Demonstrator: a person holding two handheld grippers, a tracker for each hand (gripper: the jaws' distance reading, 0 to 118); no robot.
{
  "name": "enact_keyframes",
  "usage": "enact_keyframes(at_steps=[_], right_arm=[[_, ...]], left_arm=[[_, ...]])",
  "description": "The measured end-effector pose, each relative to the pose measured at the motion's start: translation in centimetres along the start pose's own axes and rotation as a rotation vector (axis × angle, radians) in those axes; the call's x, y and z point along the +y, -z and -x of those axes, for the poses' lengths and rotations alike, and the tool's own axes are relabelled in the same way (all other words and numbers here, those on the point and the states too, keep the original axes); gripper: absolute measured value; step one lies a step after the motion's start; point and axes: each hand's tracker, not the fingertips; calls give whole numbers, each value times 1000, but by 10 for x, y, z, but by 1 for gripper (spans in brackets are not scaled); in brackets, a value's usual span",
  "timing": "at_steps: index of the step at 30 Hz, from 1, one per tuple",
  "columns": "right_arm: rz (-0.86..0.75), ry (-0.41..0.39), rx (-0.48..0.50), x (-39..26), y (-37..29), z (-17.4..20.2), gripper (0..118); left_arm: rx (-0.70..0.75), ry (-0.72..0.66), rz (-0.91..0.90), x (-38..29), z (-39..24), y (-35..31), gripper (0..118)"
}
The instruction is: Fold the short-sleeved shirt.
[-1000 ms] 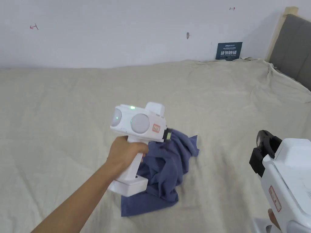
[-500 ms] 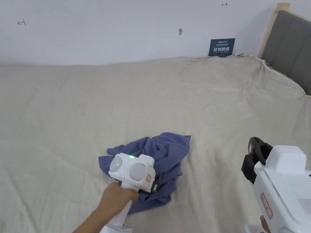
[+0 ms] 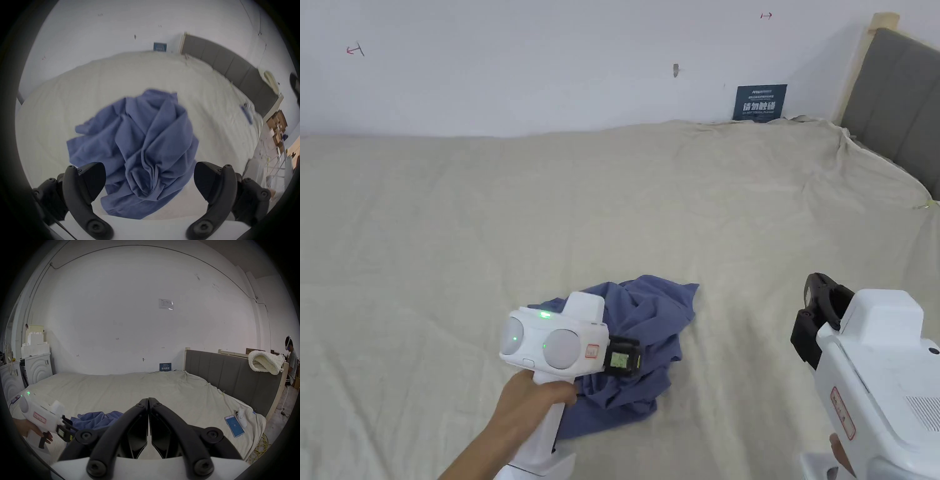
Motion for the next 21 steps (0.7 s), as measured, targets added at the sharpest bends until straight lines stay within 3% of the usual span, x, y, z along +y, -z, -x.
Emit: enact_keyframes(at_steps=[10, 19, 21], right_arm=[[-47, -8, 41, 12, 0, 16, 0], [-62, -12, 56, 14, 1, 24, 0], [-62, -14, 59, 14, 1, 25, 0]], left_arm=[[84, -48, -357, 13, 31, -106, 113], [320, -18, -618, -19, 61, -160, 111], [365, -5, -655, -28, 65, -166, 104]])
